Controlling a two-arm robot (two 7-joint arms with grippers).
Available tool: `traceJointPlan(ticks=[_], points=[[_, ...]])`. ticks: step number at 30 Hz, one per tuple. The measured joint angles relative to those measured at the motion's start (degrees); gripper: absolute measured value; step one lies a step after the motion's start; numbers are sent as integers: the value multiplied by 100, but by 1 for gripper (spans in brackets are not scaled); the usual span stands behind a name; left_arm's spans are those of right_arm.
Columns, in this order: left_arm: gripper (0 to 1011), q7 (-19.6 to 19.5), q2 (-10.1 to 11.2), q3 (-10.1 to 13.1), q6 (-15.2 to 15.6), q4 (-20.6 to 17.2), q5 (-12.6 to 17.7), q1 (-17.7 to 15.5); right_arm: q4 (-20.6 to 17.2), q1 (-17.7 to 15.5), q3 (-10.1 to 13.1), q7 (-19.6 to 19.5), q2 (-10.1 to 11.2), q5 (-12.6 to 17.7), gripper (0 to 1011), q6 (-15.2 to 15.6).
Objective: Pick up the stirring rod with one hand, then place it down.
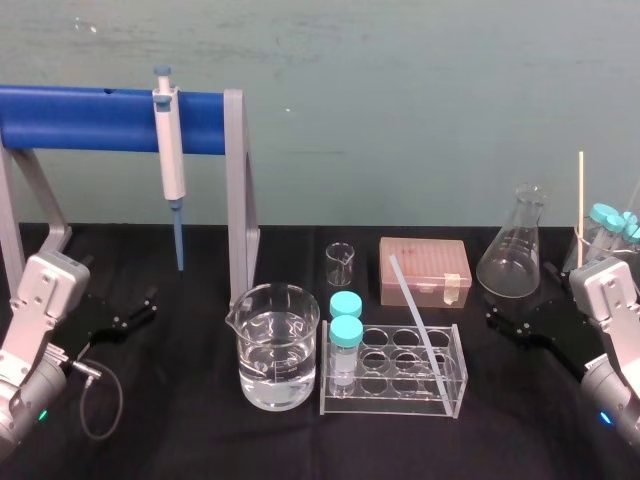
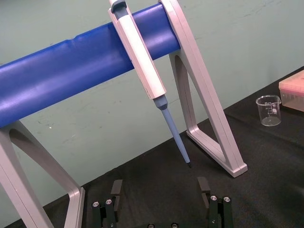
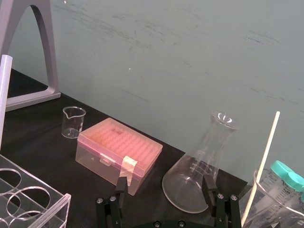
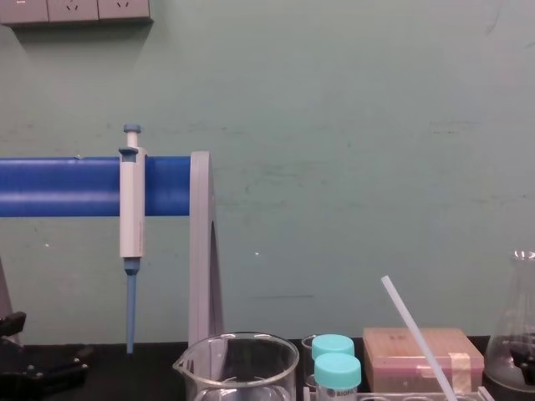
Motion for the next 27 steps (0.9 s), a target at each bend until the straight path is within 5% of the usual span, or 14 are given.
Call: traceJointPlan(ticks=[27], points=[[1000, 0, 0, 0, 0, 0, 0, 0, 0, 0, 0, 0, 0, 0, 1003, 0]])
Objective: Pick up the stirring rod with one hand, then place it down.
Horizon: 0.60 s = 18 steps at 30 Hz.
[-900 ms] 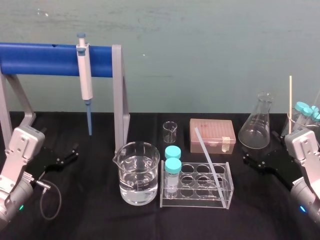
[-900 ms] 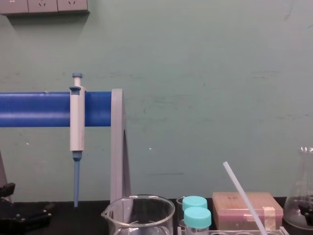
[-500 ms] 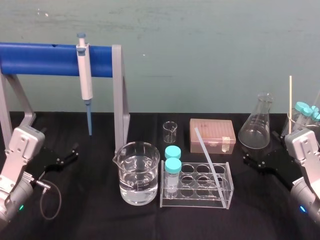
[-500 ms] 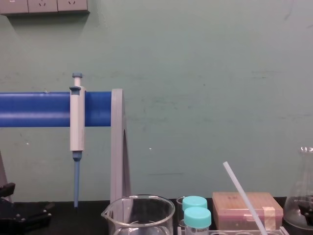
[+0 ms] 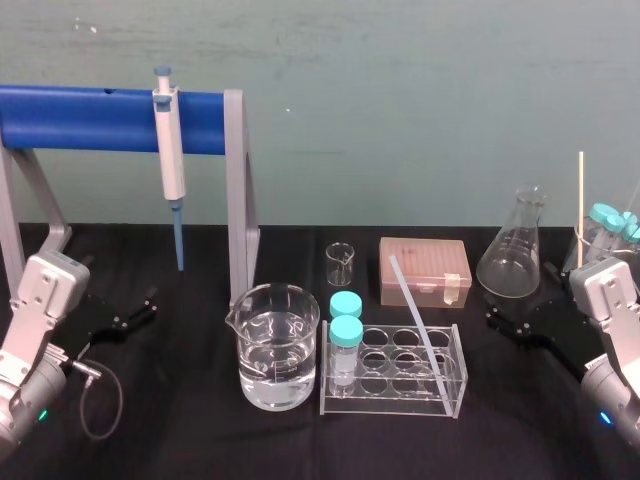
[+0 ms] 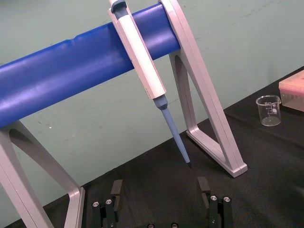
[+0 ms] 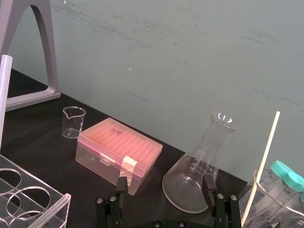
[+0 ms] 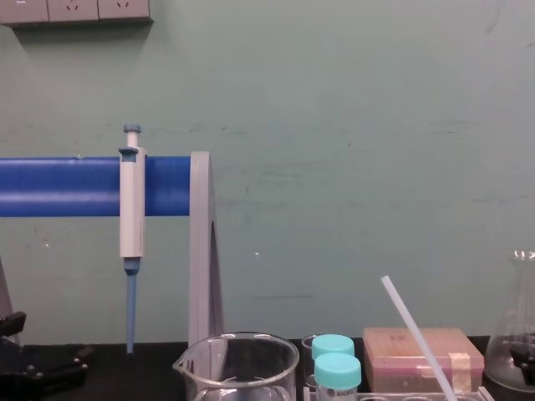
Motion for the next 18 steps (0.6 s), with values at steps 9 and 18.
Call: traceJointPlan(ticks=[9, 18], points=[[1000, 0, 0, 0, 0, 0, 0, 0, 0, 0, 0, 0, 0, 0, 1003, 0], [1000, 0, 0, 0, 0, 0, 0, 0, 0, 0, 0, 0, 0, 0, 1003, 0]])
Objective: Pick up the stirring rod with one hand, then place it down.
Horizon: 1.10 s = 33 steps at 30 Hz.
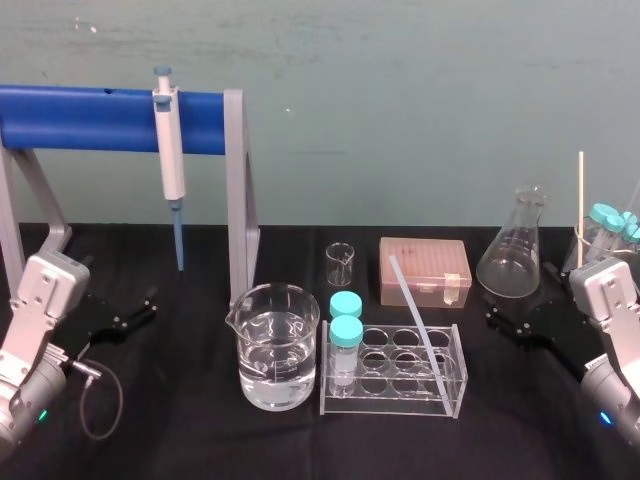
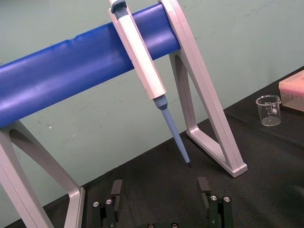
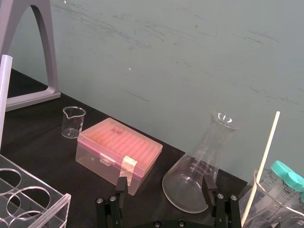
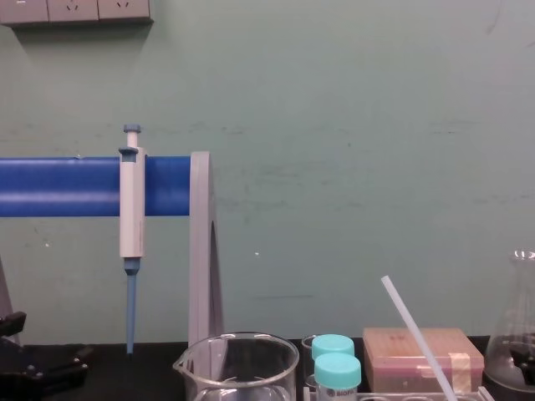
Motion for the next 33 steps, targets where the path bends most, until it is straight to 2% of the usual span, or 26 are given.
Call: traceJointPlan(ticks=[20, 24, 28, 31, 33], points=[[1000, 0, 0, 0, 0, 0, 0, 0, 0, 0, 0, 0, -1, 0, 1003, 0], [1000, 0, 0, 0, 0, 0, 0, 0, 24, 42, 47, 37, -18, -33, 1003, 209], [1000, 0, 0, 0, 0, 0, 0, 0, 18, 87, 199, 304, -20, 193, 1003, 417], [1000, 0, 0, 0, 0, 0, 0, 0, -56, 96, 386, 663, -9, 603, 1003, 555], [1000, 0, 0, 0, 0, 0, 0, 0, -154, 90, 567, 1006, 8, 993, 1003, 712]])
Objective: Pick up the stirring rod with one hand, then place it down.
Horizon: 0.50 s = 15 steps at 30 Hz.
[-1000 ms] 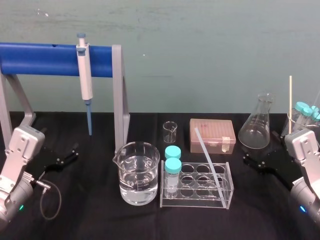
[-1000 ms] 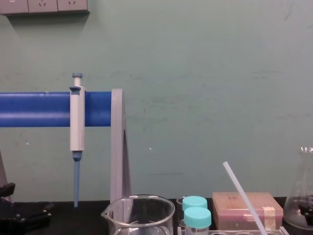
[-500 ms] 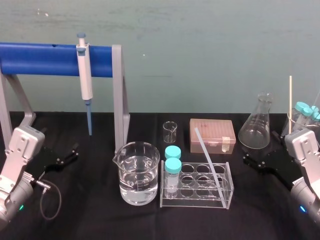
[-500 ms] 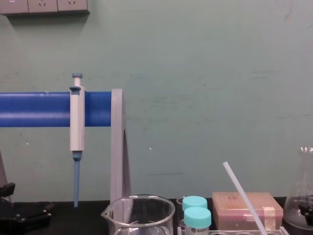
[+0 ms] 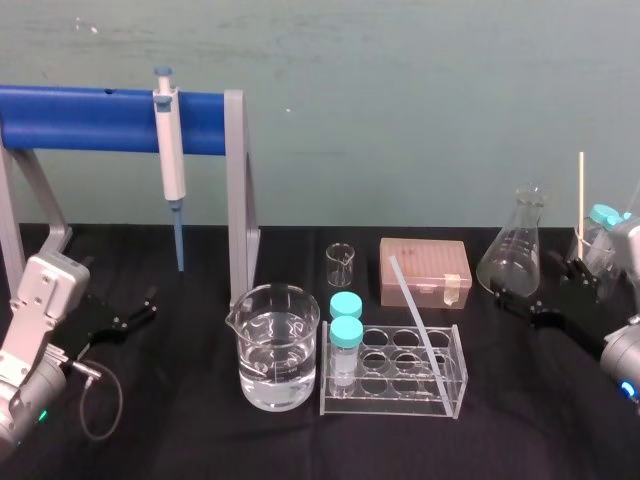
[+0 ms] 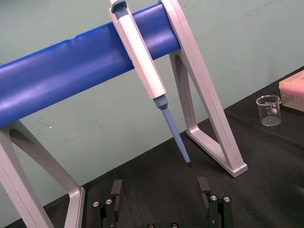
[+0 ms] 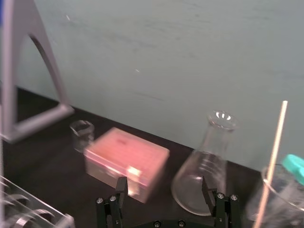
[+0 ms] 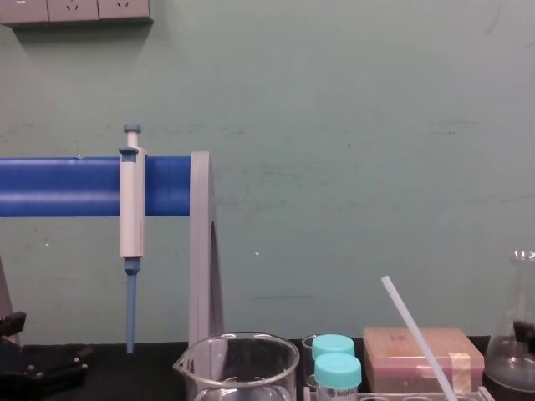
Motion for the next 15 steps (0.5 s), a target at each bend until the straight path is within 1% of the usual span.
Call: traceJointPlan(ticks=[1, 2, 3, 5, 7, 11, 12, 14, 15], points=[[1000, 0, 0, 0, 0, 0, 0, 0, -73, -19, 128, 231, 16, 297, 1003, 142], [1000, 0, 0, 0, 0, 0, 0, 0, -73, -19, 128, 231, 16, 297, 1003, 142], [1000, 0, 0, 0, 0, 0, 0, 0, -167, -40, 238, 474, 39, 562, 1003, 286], [1000, 0, 0, 0, 0, 0, 0, 0, -262, -59, 338, 685, 67, 786, 1003, 426], [1000, 0, 0, 0, 0, 0, 0, 0, -433, -82, 462, 1058, 120, 1115, 1003, 679], [1000, 0, 0, 0, 0, 0, 0, 0, -586, -75, 490, 1373, 165, 1326, 1003, 943], [1000, 0, 0, 0, 0, 0, 0, 0, -656, -40, 433, 1492, 200, 1367, 1003, 1064], [1000, 0, 0, 0, 0, 0, 0, 0, -694, -2, 365, 1592, 227, 1372, 1003, 1151], [1000, 0, 0, 0, 0, 0, 0, 0, -723, 59, 256, 1701, 250, 1369, 1003, 1228]])
